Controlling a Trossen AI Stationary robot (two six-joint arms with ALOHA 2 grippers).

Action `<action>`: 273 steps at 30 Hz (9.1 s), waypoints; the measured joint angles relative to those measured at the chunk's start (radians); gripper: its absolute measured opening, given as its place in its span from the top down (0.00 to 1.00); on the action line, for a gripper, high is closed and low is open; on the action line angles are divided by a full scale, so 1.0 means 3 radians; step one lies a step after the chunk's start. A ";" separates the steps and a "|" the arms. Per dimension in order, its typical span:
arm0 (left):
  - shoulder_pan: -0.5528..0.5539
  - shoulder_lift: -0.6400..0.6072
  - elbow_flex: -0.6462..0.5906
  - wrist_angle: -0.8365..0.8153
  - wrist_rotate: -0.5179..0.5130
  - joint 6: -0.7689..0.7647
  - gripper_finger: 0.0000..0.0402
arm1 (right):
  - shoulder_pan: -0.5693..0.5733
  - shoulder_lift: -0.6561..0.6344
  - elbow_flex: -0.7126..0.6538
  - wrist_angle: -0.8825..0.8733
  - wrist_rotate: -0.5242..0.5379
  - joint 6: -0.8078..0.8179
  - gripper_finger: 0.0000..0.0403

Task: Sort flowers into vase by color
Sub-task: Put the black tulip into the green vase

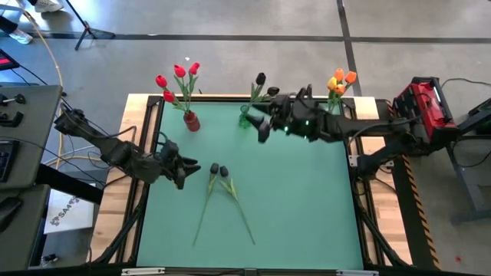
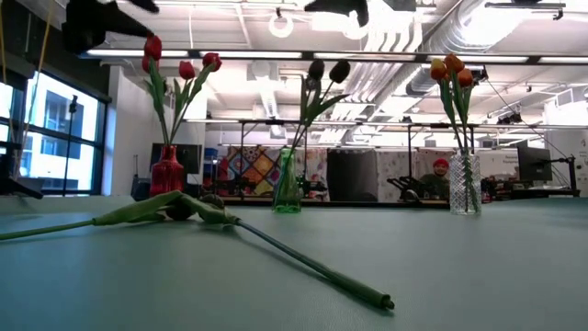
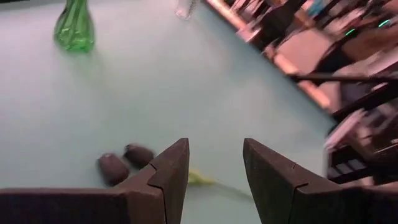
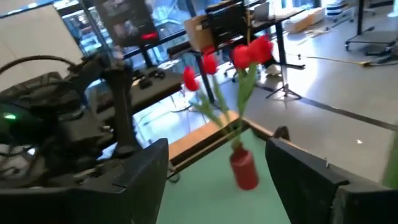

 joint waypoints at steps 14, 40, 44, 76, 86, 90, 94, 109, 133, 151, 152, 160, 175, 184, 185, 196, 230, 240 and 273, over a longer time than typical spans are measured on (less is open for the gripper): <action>0.0199 0.1386 -0.0001 -0.0199 0.0567 -0.1102 0.65 | 0.0458 -0.0218 0.0001 -0.1141 0.0233 0.0663 0.46; 0.1249 0.2496 -0.0004 0.0481 0.1335 -0.1157 0.69 | 0.0851 -0.0333 0.0001 -0.1903 0.0095 0.0674 0.49; 0.1311 0.2599 0.0004 0.0613 0.1349 -0.1156 0.75 | 0.0889 -0.0356 0.0001 -0.2014 0.0144 0.0674 0.49; 0.1379 0.1401 -0.0003 0.1477 0.0568 -0.0359 1.00 | 0.0899 -0.1014 0.0000 -0.3017 0.0818 0.0738 0.49; 0.1909 0.1089 0.0001 0.3337 0.0599 0.1841 1.00 | 0.0749 -0.1014 0.0000 -0.3015 0.1216 0.0842 0.49; 0.2334 0.1132 0.0001 0.3816 0.0818 0.2296 1.00 | 0.0621 -0.1014 0.0000 -0.3004 0.1210 0.0906 0.49; 0.2772 0.1170 0.0001 0.4147 0.1119 0.2585 1.00 | 0.0494 -0.1014 0.0000 -0.2964 0.1202 0.0907 0.49; 0.3688 0.1795 0.0698 0.4395 0.2389 0.2976 1.00 | -0.0079 -0.1013 0.0000 -0.2678 0.0893 0.0879 0.49; 0.3855 0.2242 0.1137 0.4163 0.2776 0.2920 1.00 | -0.0949 -0.1037 0.0000 -0.2627 0.0657 -0.0110 0.49; 0.3701 0.2440 0.1133 0.3635 0.2437 0.3030 0.78 | -0.2136 -0.1264 -0.0001 -0.2140 -0.1202 -0.1523 0.49; 0.3689 0.2441 0.1133 0.3600 0.2415 0.3030 0.77 | -0.2168 -0.1264 -0.0001 -0.2132 -0.1257 -0.1561 0.49; 0.3596 0.2439 0.1134 0.3272 0.2399 0.3001 0.73 | -0.2402 -0.1264 -0.0001 -0.2117 -0.1582 -0.1666 0.49; 0.3471 0.2360 0.1134 0.2809 0.2226 0.2649 0.56 | -0.2603 -0.1260 -0.0001 -0.2059 -0.1755 -0.1932 0.49; 0.3361 0.1818 0.1138 0.2423 0.1634 0.2800 0.55 | -0.2602 -0.1215 -0.0001 -0.2075 -0.1754 -0.2006 0.49; 0.3335 0.1754 0.1138 0.2337 0.1604 0.2798 0.55 | -0.2602 -0.1215 -0.0001 -0.2081 -0.1754 -0.2008 0.49; 0.2728 0.1577 0.1138 0.1552 0.1146 0.2441 0.55 | -0.2601 -0.1215 -0.0001 -0.2131 -0.1729 -0.2036 0.49; 0.2021 0.2682 0.1133 0.0045 0.1631 -0.0637 0.55 | -0.2601 -0.1155 -0.0001 -0.2134 -0.1725 -0.2009 0.49; 0.2008 0.2911 0.1133 0.0169 0.1847 -0.0758 0.55 | -0.2600 -0.1155 -0.0001 -0.2200 -0.1726 -0.1883 0.49; 0.1339 0.2884 0.1109 0.0092 0.1499 -0.2415 0.55 | -0.2599 -0.1155 -0.0001 -0.2485 -0.1931 -0.1624 0.49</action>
